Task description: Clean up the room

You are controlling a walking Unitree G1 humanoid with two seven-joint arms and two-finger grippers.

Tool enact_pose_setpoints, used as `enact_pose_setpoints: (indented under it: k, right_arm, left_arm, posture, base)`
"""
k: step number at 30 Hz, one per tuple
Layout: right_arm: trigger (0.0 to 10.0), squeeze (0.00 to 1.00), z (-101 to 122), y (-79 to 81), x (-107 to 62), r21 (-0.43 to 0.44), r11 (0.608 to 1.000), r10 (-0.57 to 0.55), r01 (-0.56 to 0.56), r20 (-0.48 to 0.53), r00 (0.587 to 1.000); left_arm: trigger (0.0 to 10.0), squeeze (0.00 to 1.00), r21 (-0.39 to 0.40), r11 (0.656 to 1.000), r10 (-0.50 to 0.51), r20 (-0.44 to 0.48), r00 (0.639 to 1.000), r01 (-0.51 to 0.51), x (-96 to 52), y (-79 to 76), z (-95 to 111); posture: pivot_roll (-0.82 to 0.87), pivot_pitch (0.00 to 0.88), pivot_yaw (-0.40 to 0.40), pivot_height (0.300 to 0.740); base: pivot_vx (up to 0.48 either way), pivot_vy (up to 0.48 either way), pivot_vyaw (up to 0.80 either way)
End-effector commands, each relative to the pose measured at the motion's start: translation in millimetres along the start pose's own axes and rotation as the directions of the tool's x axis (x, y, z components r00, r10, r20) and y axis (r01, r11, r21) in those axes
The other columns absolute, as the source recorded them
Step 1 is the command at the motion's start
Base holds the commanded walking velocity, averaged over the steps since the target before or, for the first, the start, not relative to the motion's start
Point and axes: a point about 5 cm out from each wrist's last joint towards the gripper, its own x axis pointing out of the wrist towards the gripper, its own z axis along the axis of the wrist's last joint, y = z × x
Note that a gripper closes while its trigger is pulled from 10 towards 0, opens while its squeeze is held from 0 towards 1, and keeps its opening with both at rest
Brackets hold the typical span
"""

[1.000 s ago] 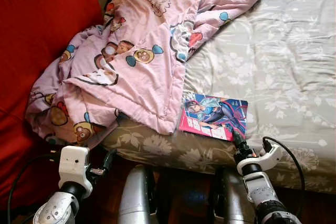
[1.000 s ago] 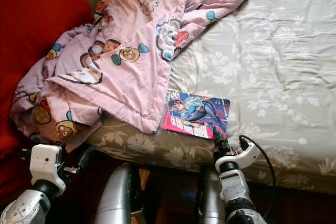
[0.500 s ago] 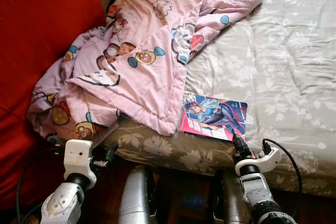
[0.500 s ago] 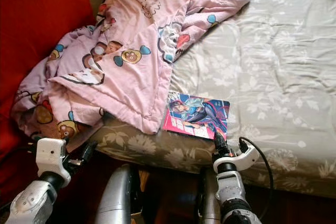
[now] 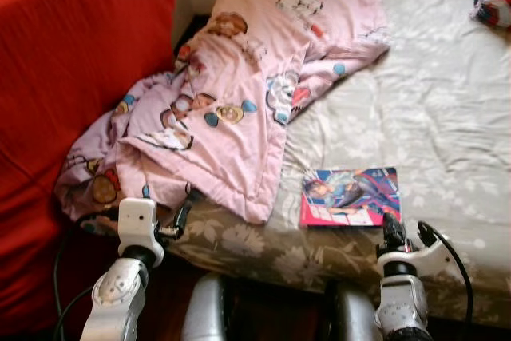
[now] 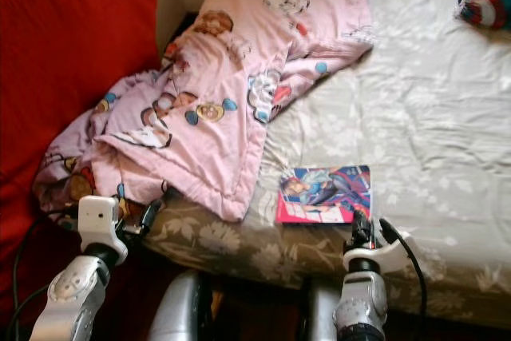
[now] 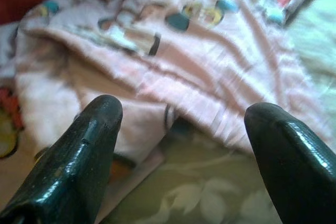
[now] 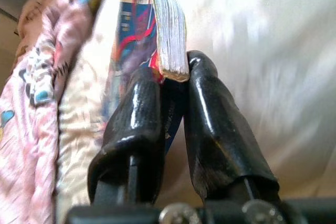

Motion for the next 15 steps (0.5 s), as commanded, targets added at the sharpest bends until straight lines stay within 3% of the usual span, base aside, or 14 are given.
enact_pose_setpoints:
  k: [1,2,3,9,13,15]
  right_arm:
    - [0.0,0.00,6.8,10.5,2.0,-0.081,0.996,0.041,-0.038,0.035,0.999]
    - [8.7,0.00,9.5,15.9,3.5,-0.126,0.990,0.068,-0.063,0.037,0.997]
    - [10.0,0.00,13.2,24.2,5.4,-0.222,0.970,0.110,-0.100,0.031,0.993]
    - [10.0,0.00,19.8,40.0,9.2,-0.426,0.888,0.191,-0.175,-0.007,0.982]
    - [10.0,0.00,24.3,47.3,10.8,-0.438,0.877,0.220,-0.196,0.004,0.976]
    - [10.0,0.00,22.0,53.6,14.1,-0.511,0.834,0.224,-0.206,-0.027,0.974]
  left_arm:
    - [10.0,0.00,-0.005,1.000,0.029,-0.019,0.999,-0.029,-1.3,5.4,-6.9]
    - [10.0,0.00,-0.009,0.999,0.032,-0.018,0.999,-0.032,-0.4,4.7,-7.9]
    - [10.0,0.00,-0.023,0.999,0.041,-0.016,0.999,-0.042,0.7,3.6,-9.6]
    - [10.0,0.00,-0.067,0.995,0.069,-0.018,0.997,-0.070,1.9,-1.8,-17.6]
    - [10.0,0.00,-0.088,0.993,0.077,-0.026,0.997,-0.079,2.7,-4.7,-22.8]
    - [10.0,0.00,-0.095,0.992,0.075,-0.062,0.995,-0.081,2.6,-2.8,-32.0]
  posture:
    - [0.07,0.046,0.035,0.589]
    - [0.06,0.035,0.023,0.589]
    - [0.05,0.031,0.016,0.589]
    - [0.04,0.020,-0.013,0.589]
    - [0.04,0.004,-0.012,0.589]
    - [0.03,0.000,-0.009,0.609]
  base:
    - [0.000,0.000,0.00]
    - [0.000,0.000,0.00]
    - [0.000,0.000,0.00]
    - [0.000,0.000,0.00]
    - [0.000,0.000,0.00]
    - [0.000,0.000,0.00]
